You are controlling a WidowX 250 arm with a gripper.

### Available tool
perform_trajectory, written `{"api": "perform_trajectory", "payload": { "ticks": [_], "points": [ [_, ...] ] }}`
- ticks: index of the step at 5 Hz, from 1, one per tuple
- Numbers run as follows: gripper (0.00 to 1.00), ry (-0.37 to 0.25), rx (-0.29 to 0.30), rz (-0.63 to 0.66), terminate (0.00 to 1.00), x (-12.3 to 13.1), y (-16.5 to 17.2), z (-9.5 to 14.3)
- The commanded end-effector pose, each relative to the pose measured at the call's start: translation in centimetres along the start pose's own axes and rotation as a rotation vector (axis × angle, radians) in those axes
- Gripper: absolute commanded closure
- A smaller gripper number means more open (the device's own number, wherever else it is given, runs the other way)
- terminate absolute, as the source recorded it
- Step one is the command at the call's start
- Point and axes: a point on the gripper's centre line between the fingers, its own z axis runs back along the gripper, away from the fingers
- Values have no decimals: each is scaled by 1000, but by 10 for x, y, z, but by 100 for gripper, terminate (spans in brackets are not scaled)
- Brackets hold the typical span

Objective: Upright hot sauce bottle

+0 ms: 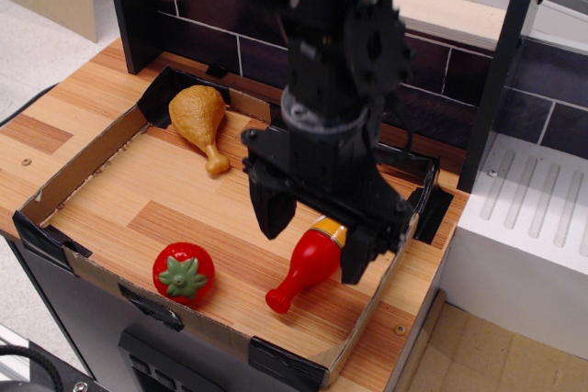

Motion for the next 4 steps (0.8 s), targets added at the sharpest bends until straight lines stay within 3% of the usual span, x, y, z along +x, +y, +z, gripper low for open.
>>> {"api": "perform_trajectory", "payload": {
  "ticks": [1,4],
  "points": [
    [0,-36,49,-32,0,-6,10,-15],
    [0,-33,75,-22,0,-13,18,-47]
  ]
}}
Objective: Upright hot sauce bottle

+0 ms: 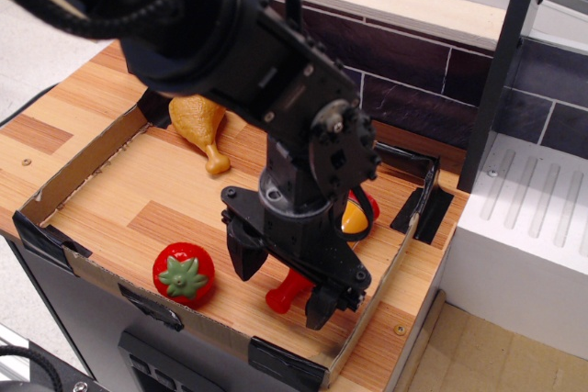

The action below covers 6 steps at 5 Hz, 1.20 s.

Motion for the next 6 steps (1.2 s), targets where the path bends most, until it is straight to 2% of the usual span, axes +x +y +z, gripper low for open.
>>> {"api": "perform_trajectory", "payload": {
  "ticks": [1,2,3,4,5,6],
  "points": [
    [0,-68,-56,5,0,0,0,-7],
    [100,-69,-98,20,0,1,0,-10],
    [100,-68,-104,37,0,3,1,-15],
    [100,-71,-126,70,0,4,3,-10],
    [100,-23,-147,114,0,2,4,3],
    [100,84,-158,181,0,-2,3,19]
  ]
}}
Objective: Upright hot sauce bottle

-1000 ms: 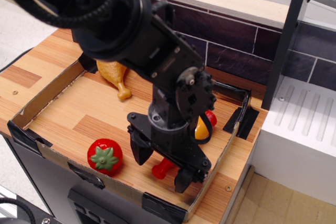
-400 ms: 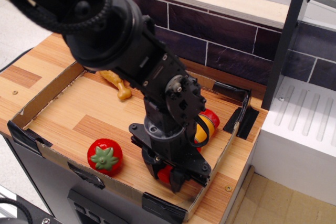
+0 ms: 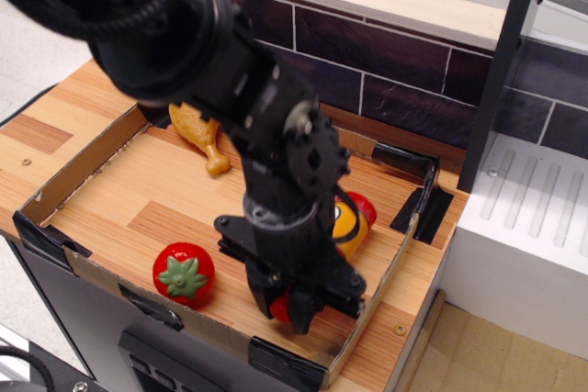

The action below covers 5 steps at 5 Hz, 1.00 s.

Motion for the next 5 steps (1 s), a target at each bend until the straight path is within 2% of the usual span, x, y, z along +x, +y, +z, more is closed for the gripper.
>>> {"api": "perform_trajectory", "payload": {
  "ticks": [1,2,3,4,5],
  "points": [
    [100,193,44,127,0,-3,-4,43],
    [100,422,39,192,0,-6,-12,56],
    [100,547,41,220,0,-9,-14,67],
    [100,684,5,274,0,-5,-9,70],
    [100,811,-49,274,0,-3,-6,75]
  ]
}}
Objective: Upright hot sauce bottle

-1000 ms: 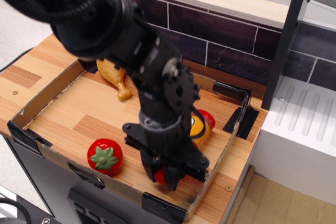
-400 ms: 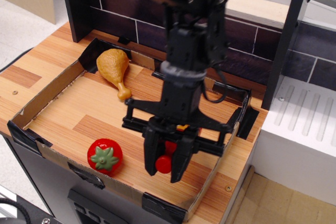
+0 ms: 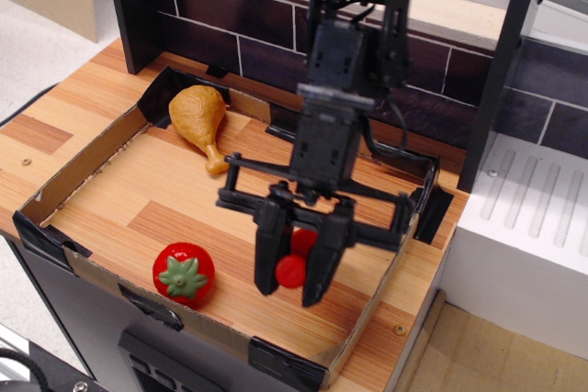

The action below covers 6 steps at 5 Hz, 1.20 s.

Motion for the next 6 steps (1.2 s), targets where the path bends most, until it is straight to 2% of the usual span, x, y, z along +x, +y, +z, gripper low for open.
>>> {"api": "perform_trajectory", "payload": {
  "ticks": [1,3,4,6],
  "points": [
    [100,227,-50,-13,0,-2,10,26],
    [100,439,-110,-36,0,-11,11,15],
    [100,506,-134,-9,0,-12,10,14],
    [100,529,-148,50,0,-14,9,14]
  ]
}}
